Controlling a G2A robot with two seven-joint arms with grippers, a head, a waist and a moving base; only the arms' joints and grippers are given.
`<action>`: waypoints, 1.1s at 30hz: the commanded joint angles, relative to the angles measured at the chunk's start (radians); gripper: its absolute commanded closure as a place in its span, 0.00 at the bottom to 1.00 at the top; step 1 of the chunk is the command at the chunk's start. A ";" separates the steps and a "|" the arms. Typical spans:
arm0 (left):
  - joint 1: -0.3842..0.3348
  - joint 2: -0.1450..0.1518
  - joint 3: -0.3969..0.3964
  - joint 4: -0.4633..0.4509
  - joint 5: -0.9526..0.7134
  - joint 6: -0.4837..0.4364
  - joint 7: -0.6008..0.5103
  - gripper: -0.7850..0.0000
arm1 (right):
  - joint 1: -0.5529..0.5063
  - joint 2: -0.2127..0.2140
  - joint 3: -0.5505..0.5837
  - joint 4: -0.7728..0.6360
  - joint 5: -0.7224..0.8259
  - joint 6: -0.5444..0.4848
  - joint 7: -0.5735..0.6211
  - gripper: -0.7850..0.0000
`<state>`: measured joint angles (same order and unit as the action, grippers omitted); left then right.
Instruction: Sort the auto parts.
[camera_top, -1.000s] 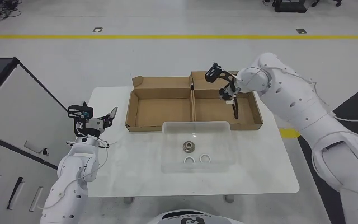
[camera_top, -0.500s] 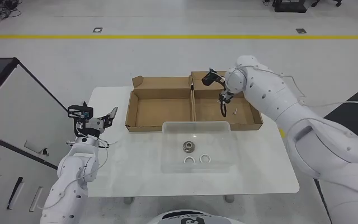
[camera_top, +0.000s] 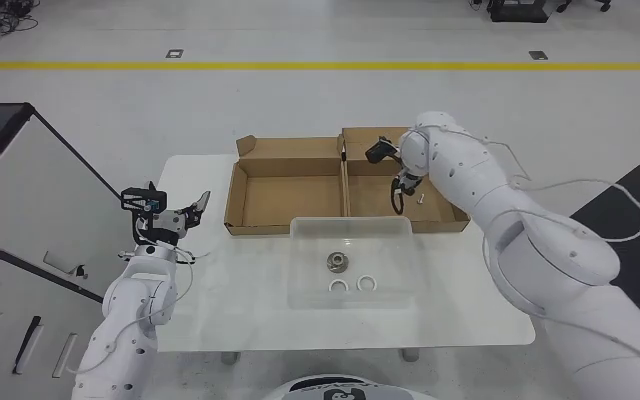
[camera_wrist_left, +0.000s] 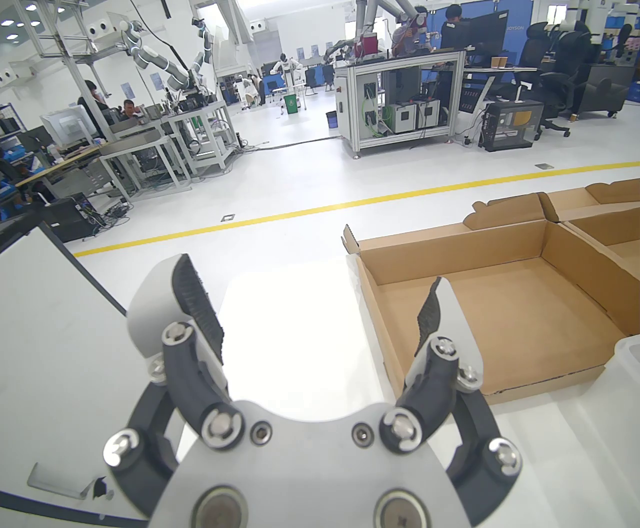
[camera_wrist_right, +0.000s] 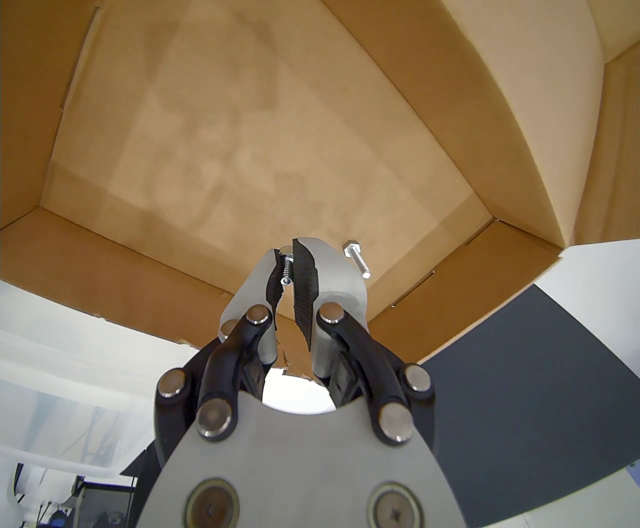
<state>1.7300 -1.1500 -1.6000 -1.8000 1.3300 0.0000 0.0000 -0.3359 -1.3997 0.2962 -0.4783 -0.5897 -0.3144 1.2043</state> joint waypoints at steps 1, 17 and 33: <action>0.000 0.000 0.000 0.000 0.000 0.000 0.000 0.00 | -0.005 -0.013 -0.002 0.030 0.000 -0.006 -0.005 1.00; 0.000 0.000 0.000 0.000 0.000 0.000 0.000 0.00 | -0.025 -0.096 -0.013 0.194 -0.037 -0.028 -0.044 1.00; 0.000 0.000 0.000 0.000 0.000 0.000 0.000 0.00 | -0.031 -0.139 0.000 0.276 -0.054 -0.041 -0.066 0.83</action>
<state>1.7300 -1.1500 -1.6000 -1.8000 1.3300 0.0000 0.0000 -0.3668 -1.5370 0.2949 -0.2061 -0.6433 -0.3553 1.1393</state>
